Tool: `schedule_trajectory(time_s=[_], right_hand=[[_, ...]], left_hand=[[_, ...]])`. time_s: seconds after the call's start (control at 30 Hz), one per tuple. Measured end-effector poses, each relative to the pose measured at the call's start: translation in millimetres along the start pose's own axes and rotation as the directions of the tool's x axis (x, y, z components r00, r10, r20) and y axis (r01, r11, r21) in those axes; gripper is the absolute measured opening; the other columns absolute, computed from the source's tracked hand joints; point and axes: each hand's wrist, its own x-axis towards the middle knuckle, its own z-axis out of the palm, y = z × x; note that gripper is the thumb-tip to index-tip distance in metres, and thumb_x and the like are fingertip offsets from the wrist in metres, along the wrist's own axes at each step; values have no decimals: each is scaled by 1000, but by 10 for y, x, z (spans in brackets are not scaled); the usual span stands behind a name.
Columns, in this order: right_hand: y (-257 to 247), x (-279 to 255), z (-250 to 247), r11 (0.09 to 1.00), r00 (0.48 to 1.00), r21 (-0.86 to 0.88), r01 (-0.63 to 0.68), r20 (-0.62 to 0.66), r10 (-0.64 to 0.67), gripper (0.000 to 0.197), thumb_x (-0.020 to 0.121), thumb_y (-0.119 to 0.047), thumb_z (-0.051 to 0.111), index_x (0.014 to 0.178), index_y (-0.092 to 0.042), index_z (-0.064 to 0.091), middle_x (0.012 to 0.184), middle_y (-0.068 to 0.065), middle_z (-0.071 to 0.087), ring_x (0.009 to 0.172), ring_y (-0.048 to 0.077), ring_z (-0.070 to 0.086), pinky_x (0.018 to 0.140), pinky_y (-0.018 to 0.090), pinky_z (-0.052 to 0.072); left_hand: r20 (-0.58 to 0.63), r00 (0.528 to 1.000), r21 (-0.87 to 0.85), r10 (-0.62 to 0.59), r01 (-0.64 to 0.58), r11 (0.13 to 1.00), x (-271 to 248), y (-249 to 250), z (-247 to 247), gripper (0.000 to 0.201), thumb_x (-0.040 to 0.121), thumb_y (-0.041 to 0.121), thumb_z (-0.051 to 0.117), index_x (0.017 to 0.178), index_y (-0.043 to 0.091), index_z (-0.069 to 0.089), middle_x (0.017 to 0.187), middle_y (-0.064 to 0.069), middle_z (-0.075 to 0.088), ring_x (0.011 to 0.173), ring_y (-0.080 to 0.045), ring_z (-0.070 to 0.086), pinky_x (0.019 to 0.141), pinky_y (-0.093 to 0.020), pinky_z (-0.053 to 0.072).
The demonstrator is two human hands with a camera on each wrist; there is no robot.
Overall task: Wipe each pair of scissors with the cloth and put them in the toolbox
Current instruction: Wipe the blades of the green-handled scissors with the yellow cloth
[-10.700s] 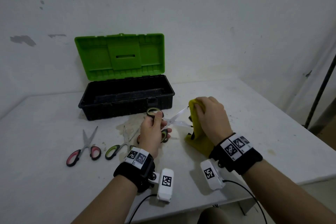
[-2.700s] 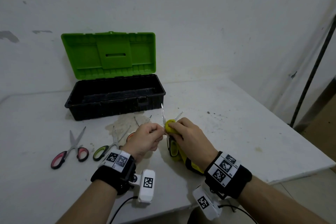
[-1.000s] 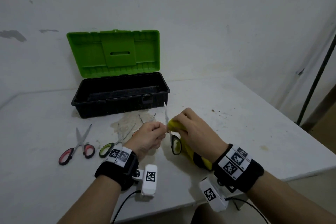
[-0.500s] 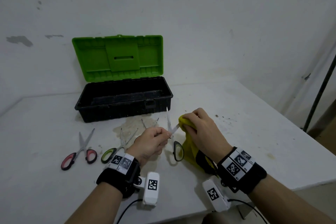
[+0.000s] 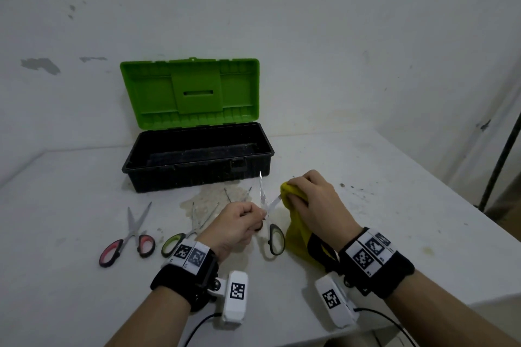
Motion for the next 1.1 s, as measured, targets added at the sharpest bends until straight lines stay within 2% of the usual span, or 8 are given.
schedule_trajectory(time_s=[0.1, 0.2, 0.37, 0.53, 0.63, 0.8, 0.9, 1.1], right_hand=[[-89, -71, 14, 996, 994, 31, 87, 60, -88, 18, 94, -25, 62, 109, -16, 68, 99, 1, 52, 81, 17, 56, 73, 26, 48], [-122, -138, 109, 993, 985, 24, 119, 127, -121, 18, 95, -25, 61, 110, -17, 67, 101, 1, 52, 81, 18, 56, 73, 30, 50], [-61, -82, 69, 998, 997, -5, 56, 59, -56, 17, 94, -20, 60, 107, -16, 70, 99, 2, 54, 78, 21, 58, 71, 34, 52], [78, 72, -122, 989, 990, -44, -138, -19, 138, 18, 96, -18, 56, 107, -12, 68, 99, 2, 50, 85, 22, 56, 72, 24, 42], [38, 69, -216, 992, 989, -22, -128, -84, 126, 17, 96, -20, 57, 107, -12, 67, 98, 1, 49, 80, 16, 51, 66, 15, 35], [-131, -110, -59, 999, 997, -37, 10, 80, -7, 19, 95, -24, 58, 109, -15, 67, 101, 2, 51, 81, 19, 55, 74, 30, 50], [-51, -84, 0, 998, 997, -51, -46, 56, 49, 18, 96, -23, 56, 107, -14, 67, 100, 2, 51, 80, 20, 55, 74, 33, 51], [240, 81, -141, 965, 968, -90, -246, 23, 249, 19, 97, -22, 55, 105, -12, 68, 98, 4, 51, 87, 22, 54, 73, 25, 37]], left_hand=[[6, 1000, -31, 8, -8, 999, 37, 24, -1, 19, 101, 11, 55, 84, 4, 59, 66, -9, 42, 39, -6, 28, 36, -17, 23], [16, 1000, -18, 20, -20, 1000, 49, 38, 34, 21, 102, 9, 52, 82, 5, 57, 62, -6, 39, 40, -7, 27, 37, -17, 21], [9, 999, 22, 53, -53, 998, 42, 66, 81, 23, 100, 10, 56, 77, 7, 58, 55, -3, 39, 41, -8, 28, 38, -18, 23], [-18, 997, 97, 78, -76, 992, 36, 69, 111, 22, 100, 11, 58, 78, 7, 61, 53, 1, 41, 43, -8, 30, 40, -19, 25], [-23, 997, 83, 69, -67, 994, 41, 63, 123, 19, 100, 12, 57, 83, 4, 63, 54, 0, 42, 42, -7, 29, 39, -17, 25], [13, 998, 74, 60, -61, 995, 65, 83, 127, 21, 101, 12, 56, 82, 5, 62, 51, 4, 43, 42, -8, 30, 40, -19, 26], [31, 997, 108, 67, -70, 992, 46, 44, 104, 22, 100, 11, 58, 78, 9, 62, 54, 1, 45, 43, -8, 31, 40, -19, 26], [18, 1000, 102, -22, 20, 995, 2, -3, 46, 25, 98, 10, 59, 73, 12, 62, 56, -1, 42, 40, -8, 29, 37, -18, 22]])
